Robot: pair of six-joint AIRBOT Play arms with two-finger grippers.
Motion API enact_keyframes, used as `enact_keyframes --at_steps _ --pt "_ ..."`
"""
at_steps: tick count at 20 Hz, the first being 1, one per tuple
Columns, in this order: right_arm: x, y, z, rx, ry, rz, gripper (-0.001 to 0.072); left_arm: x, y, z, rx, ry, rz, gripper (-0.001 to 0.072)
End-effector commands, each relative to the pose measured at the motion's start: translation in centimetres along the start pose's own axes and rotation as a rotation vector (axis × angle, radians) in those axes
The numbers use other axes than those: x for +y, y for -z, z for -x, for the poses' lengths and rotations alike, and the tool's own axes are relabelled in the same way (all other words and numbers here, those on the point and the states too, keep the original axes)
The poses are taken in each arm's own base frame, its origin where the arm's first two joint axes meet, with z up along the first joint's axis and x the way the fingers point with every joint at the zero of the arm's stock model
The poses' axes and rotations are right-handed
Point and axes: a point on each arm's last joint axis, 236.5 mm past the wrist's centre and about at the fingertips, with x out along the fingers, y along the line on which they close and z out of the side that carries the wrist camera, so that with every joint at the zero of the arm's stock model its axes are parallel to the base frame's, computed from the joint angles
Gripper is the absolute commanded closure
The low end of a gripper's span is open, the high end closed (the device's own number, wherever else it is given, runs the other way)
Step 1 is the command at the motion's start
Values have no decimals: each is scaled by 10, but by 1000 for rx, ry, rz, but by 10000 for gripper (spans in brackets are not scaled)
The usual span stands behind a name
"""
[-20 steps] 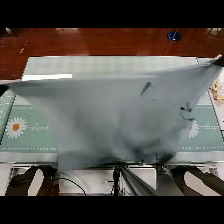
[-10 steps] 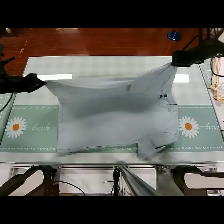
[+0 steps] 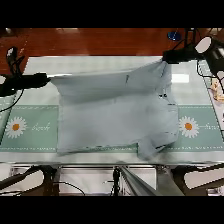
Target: Fold the shirts.
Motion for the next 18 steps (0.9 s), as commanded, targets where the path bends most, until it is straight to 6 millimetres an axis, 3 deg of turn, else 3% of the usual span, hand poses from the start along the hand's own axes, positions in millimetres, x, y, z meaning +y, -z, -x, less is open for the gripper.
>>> enact_keyframes --at_steps 1,4,8,10,13,16,18 --pt "-5 -6 -15 -43 10 -3 679 -12 -6 -15 -36 -9 -118 680" --pt "-7 -8 -23 -58 16 81 679 -18 -10 -31 -67 -26 -140 680" --pt "-12 -32 -21 -161 40 86 680 -14 -15 -44 -100 -56 -133 680" --pt "-13 -27 -23 -140 41 88 680 -10 -15 -47 -105 -65 -130 680" --pt "-9 12 -26 26 16 69 679 -17 2 -48 -34 -24 -103 681" --pt "-7 58 -5 243 13 -27 680 -29 35 -33 147 34 58 681" --pt "-15 85 13 369 46 -22 679 -26 57 -17 282 5 89 681"
